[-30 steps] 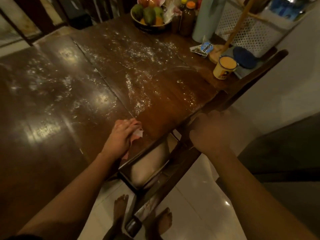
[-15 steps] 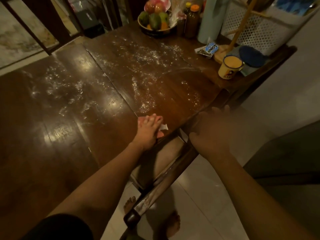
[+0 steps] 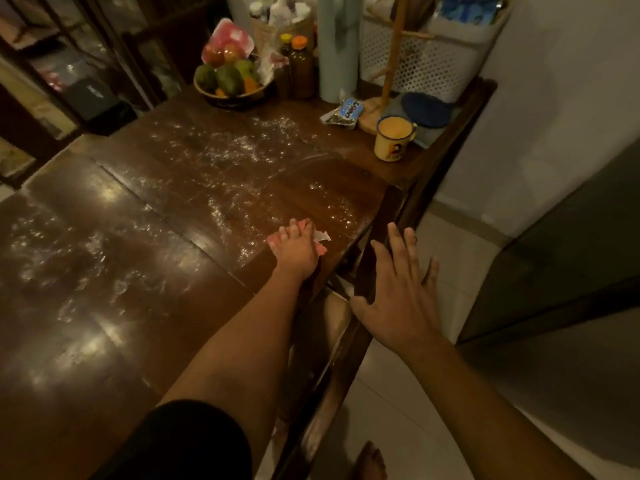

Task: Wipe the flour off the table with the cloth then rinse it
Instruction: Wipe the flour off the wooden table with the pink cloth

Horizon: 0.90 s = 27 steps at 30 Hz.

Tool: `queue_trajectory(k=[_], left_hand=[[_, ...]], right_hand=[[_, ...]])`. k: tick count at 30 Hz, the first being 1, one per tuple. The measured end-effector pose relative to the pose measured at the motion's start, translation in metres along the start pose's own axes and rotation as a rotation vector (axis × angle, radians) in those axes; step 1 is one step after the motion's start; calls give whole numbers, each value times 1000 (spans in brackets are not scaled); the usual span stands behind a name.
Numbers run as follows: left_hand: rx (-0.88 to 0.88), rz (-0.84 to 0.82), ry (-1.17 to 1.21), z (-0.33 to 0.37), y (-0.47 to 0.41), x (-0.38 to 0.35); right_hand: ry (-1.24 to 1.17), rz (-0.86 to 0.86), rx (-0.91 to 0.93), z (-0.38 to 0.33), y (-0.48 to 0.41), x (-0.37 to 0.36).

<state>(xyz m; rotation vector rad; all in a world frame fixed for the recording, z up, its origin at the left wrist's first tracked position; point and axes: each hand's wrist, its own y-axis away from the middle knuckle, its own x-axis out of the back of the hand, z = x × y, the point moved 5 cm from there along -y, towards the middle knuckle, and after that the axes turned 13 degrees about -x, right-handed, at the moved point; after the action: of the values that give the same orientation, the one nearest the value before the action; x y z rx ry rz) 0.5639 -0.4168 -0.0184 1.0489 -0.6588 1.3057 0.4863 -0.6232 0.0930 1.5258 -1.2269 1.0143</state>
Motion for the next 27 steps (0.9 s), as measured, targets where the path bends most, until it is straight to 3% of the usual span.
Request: queue_trajectory(k=[5, 8, 10, 13, 16, 19, 23, 25, 27], left_hand=[[-453, -158, -22, 23, -5, -14], [-639, -228, 145, 6, 5, -11], [-624, -244, 248, -1, 0, -1], [-463, -124, 304, 4, -22, 9], [-370, -116, 68, 25, -51, 4], [-484, -132, -48, 53, -58, -8], [-824, -279, -49, 46, -36, -21], [-853, -376, 59, 27, -33, -13], [-792, -345, 173, 11, -32, 1]], right_hand=[[-33, -24, -23, -1, 1, 0], [-65, -30, -51, -3, 1, 1], [-66, -35, -71, -4, 1, 1], [-59, -24, -104, -5, 2, 1], [-39, -6, -143, -6, 2, 0], [-36, -7, -179, -6, 2, 0], [-38, -5, -219, -8, 3, 0], [-34, 2, -215, -8, 4, 1], [-30, 2, -201, -8, 3, 2]])
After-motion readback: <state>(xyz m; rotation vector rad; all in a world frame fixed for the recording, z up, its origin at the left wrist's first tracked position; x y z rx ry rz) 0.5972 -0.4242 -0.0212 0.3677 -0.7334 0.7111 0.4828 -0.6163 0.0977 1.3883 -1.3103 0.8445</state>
